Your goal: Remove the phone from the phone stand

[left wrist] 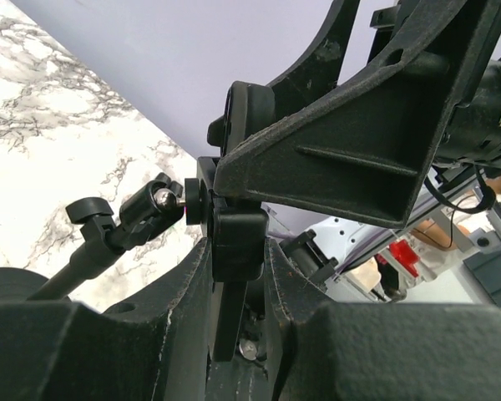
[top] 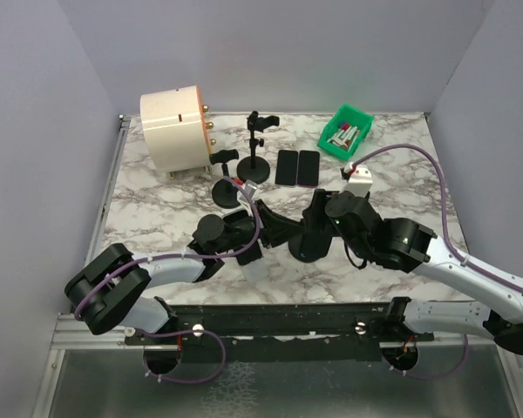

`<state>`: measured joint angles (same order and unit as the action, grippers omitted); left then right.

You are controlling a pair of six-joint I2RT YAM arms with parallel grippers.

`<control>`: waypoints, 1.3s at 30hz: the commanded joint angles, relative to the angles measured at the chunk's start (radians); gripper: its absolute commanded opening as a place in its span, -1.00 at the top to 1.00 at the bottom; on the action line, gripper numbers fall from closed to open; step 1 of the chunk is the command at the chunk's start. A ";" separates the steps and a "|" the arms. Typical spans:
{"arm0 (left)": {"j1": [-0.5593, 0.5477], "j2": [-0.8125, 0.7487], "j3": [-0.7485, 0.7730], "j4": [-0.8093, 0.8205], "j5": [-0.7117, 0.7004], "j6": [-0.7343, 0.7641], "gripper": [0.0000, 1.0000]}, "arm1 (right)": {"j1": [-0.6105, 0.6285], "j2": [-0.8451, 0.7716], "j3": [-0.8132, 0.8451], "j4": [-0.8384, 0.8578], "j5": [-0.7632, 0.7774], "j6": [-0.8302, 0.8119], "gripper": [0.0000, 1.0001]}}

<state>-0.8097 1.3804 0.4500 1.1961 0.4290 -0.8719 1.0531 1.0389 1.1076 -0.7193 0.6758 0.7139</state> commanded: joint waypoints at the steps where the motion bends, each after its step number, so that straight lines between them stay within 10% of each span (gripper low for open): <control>1: 0.039 -0.009 0.012 -0.137 -0.038 0.067 0.51 | -0.001 0.018 0.041 -0.161 0.045 -0.066 1.00; 25: -0.083 -0.106 0.080 -0.292 -0.139 0.241 -0.69 | -0.001 0.112 0.125 -0.194 0.069 -0.047 1.00; 39: -0.102 -0.086 0.142 -0.372 -0.206 0.302 -0.18 | -0.001 0.118 0.129 -0.184 0.059 -0.051 1.00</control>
<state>-0.9054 1.2922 0.5503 0.8398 0.2302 -0.5934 1.0523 1.1522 1.2217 -0.8429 0.7197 0.6621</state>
